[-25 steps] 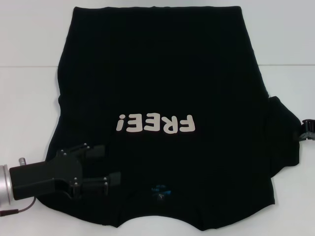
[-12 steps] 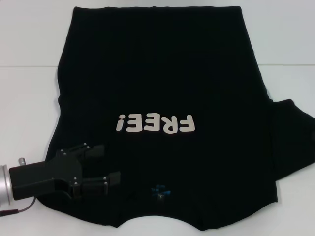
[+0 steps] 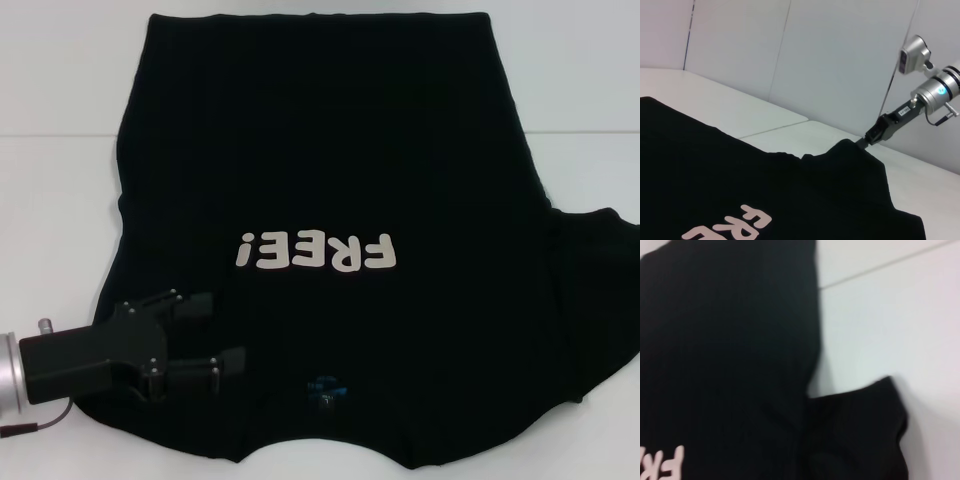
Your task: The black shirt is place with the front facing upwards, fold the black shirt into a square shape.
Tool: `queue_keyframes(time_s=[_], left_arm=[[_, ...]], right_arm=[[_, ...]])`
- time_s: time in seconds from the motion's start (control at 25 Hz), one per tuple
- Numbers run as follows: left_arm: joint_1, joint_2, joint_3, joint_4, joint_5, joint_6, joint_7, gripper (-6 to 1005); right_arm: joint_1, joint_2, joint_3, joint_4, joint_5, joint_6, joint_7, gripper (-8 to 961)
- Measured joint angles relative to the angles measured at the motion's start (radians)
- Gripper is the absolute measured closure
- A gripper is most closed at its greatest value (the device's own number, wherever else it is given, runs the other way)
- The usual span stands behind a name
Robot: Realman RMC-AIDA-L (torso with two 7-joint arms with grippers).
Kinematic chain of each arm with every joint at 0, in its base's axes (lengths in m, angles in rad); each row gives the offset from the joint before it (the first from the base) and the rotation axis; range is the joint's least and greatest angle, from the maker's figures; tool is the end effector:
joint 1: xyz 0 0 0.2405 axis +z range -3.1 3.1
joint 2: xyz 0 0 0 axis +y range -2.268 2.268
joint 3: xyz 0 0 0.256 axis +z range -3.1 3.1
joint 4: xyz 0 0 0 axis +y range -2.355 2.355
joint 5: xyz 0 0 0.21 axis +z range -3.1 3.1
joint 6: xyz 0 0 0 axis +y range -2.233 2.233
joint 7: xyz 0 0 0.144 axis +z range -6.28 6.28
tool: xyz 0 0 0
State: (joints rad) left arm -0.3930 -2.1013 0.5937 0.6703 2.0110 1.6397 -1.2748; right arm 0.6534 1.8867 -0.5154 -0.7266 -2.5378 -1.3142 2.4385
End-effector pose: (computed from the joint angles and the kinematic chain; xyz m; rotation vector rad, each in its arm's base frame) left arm -0.2972 0.2860 0.0043 -2.6455 -0.6596 -0.7625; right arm 0.3317 0.3891 0.1076 -1.9431 1.6864 0.2313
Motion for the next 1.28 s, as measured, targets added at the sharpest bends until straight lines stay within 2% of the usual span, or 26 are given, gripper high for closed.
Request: queue_keyframes(time_s=[0.36, 0.64, 0.76, 0.92, 1.08, 1.16, 1.28], left_arm=[[-0.002, 0.000, 0.000, 0.000, 0.000, 0.000, -0.002, 63], [0.003, -0.001, 0.000, 0.000, 0.000, 0.001, -0.002, 62], [0.004, -0.002, 0.000, 0.000, 0.000, 0.005, -0.002, 62], [0.006, -0.006, -0.014, 0.000, -0.001, 0.011, -0.002, 62], [0.002, -0.006, -0.087, 0.000, -0.003, 0.039, -0.056, 63], [-0.005, 0.004, -0.120, 0.005, -0.003, 0.048, -0.151, 63], [-0.026, 0.058, -0.123, 0.001, 0.021, 0.048, -0.417, 63]], right_arm=[[0.116, 0.037, -0.046, -0.002, 0.002, -0.046, -0.040, 910], [0.185, 0.093, -0.100, -0.002, 0.002, -0.047, -0.037, 881], [0.198, 0.104, -0.104, 0.002, 0.025, -0.045, -0.037, 869], [0.174, 0.106, -0.102, 0.021, 0.163, -0.077, -0.122, 853], [0.111, 0.094, -0.095, 0.087, 0.356, -0.105, -0.297, 730], [0.068, 0.094, -0.094, 0.127, 0.423, -0.115, -0.430, 668], [-0.003, 0.112, -0.093, 0.165, 0.493, -0.144, -0.696, 563]])
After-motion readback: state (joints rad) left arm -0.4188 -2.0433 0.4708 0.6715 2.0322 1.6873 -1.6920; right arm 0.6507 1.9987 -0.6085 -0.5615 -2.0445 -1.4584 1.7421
